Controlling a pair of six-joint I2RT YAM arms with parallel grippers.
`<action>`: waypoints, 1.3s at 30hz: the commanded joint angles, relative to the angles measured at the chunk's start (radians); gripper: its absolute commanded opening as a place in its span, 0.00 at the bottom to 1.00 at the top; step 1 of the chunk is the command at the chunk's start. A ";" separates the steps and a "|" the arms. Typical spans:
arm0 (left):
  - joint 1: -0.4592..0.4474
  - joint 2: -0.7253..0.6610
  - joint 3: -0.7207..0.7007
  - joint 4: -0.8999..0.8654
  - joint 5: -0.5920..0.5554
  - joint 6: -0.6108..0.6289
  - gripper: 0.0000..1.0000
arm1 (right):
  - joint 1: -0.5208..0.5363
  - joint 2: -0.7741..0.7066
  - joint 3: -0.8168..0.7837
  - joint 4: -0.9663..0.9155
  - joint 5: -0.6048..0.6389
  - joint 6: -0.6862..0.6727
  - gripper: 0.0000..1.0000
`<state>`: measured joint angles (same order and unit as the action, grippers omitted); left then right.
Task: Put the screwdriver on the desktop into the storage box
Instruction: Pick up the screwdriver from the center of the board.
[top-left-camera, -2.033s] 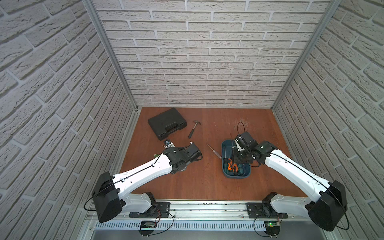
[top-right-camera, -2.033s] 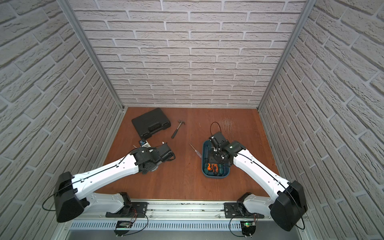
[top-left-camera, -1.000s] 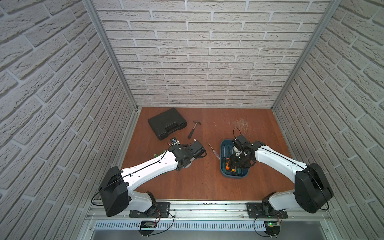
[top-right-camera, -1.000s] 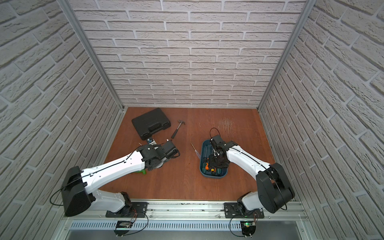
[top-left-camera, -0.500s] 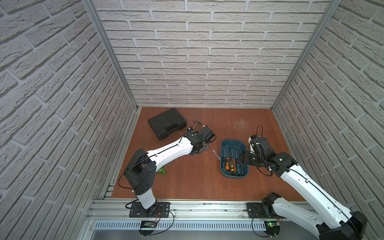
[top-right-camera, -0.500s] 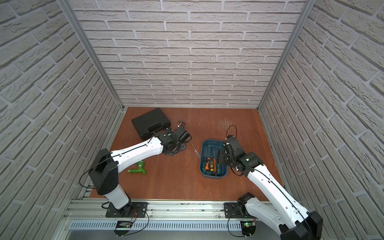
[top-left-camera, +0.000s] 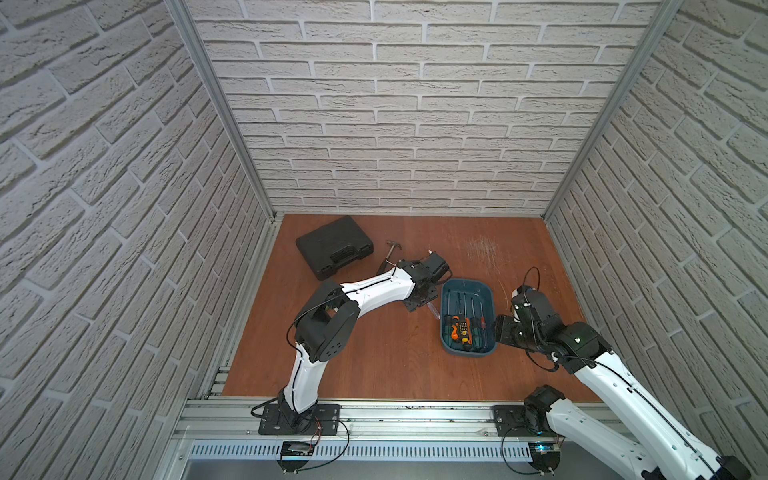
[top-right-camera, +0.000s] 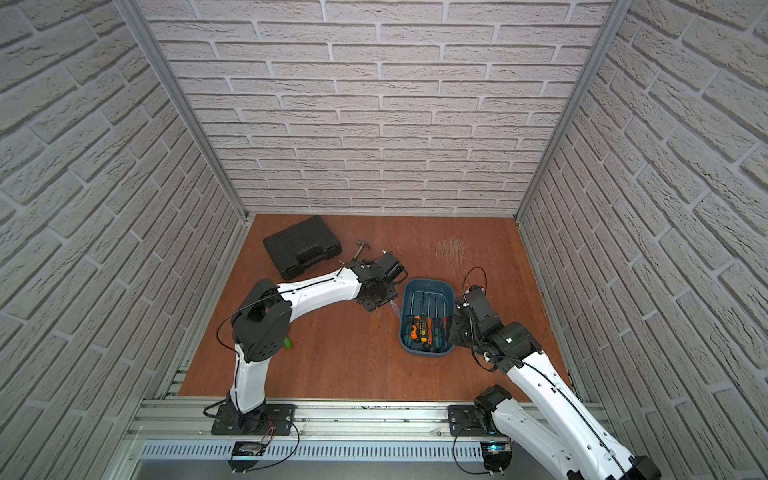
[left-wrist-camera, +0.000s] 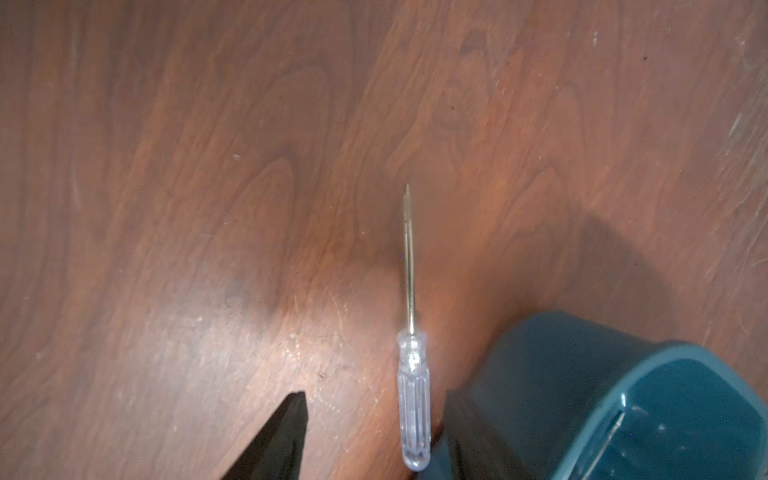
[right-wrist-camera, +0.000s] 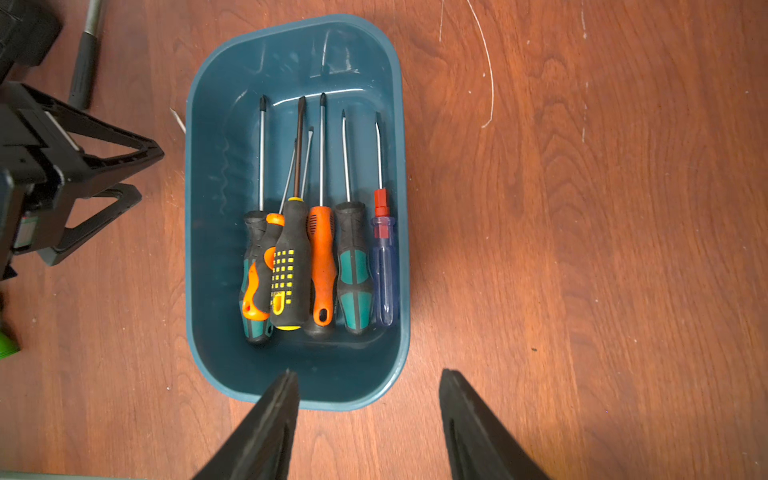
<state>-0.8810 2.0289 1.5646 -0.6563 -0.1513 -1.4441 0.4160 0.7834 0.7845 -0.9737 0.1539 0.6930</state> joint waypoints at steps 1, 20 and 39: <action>-0.016 0.030 0.046 -0.048 0.022 -0.047 0.57 | -0.005 -0.005 -0.006 -0.006 0.027 0.014 0.60; -0.027 0.191 0.173 -0.087 0.151 -0.024 0.38 | -0.008 -0.010 0.004 -0.009 0.026 0.013 0.59; -0.008 0.161 0.077 -0.110 0.162 0.035 0.19 | -0.010 -0.026 0.004 -0.018 0.039 0.014 0.59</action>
<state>-0.8948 2.1983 1.6966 -0.7033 0.0078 -1.4483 0.4137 0.7673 0.7845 -0.9878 0.1738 0.6998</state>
